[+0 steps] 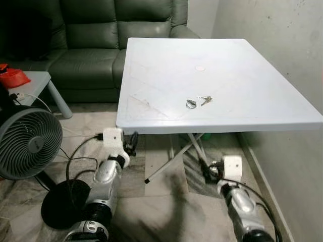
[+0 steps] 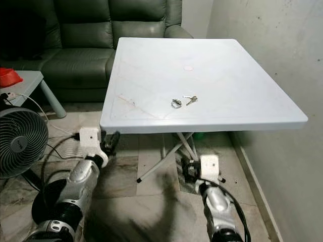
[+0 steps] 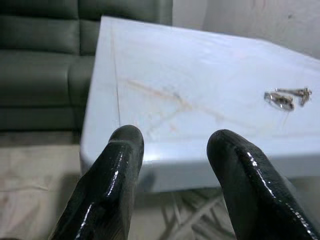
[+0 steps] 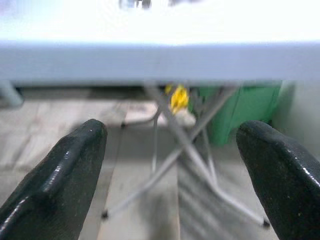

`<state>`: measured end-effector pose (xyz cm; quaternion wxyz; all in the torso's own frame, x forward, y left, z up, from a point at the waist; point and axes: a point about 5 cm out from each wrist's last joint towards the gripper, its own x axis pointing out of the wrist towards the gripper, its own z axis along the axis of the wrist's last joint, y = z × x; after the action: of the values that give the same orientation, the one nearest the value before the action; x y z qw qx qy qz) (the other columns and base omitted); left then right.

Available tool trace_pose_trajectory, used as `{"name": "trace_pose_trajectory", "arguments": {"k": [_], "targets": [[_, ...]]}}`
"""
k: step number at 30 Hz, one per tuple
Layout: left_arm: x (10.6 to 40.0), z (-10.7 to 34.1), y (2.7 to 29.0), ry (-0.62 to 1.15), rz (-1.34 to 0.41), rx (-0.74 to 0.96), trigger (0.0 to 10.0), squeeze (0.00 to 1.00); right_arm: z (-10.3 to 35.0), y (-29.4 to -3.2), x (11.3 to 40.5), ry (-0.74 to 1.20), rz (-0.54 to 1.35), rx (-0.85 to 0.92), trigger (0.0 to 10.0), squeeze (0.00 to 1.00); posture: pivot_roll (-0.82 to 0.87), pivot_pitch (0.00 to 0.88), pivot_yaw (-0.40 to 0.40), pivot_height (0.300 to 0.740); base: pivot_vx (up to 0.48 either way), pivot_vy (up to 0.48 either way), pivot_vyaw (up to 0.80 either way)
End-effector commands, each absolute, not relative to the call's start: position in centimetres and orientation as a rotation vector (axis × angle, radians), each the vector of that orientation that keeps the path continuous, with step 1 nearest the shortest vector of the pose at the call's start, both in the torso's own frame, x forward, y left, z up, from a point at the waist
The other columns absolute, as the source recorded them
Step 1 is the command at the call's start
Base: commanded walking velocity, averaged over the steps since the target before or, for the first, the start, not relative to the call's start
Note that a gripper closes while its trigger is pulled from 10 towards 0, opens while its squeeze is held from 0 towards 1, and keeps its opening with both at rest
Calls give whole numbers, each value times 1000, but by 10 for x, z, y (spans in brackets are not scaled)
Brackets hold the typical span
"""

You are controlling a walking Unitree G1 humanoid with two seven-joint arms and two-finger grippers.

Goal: Hang keys on a hook

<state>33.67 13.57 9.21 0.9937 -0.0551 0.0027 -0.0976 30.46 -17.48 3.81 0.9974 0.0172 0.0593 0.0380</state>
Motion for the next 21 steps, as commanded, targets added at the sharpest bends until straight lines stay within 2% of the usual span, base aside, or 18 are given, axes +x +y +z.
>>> {"name": "trace_pose_trajectory", "arguments": {"k": [1,6,9,14,21], "targets": [[338,96,139,19,-204,-92,10000,0,45,-178,309,102,48,62,10000,0,-74,0,-9,740,0,0,0],[350,121,150,19,-181,-69,10000,0,73,-184,326,26,-16,69,10000,0,-73,0,-11,740,0,0,0],[348,127,157,-7,-181,-52,10000,0,87,-179,329,-29,52,48,10000,0,-74,0,-12,740,0,0,0],[335,125,165,-20,-202,-57,10000,0,103,-168,318,-112,171,-77,10000,0,-80,0,-18,740,0,0,0],[323,133,166,-51,-213,-65,10000,0,113,-162,302,-146,254,-53,10000,0,-81,0,-17,740,0,0,0]]}}
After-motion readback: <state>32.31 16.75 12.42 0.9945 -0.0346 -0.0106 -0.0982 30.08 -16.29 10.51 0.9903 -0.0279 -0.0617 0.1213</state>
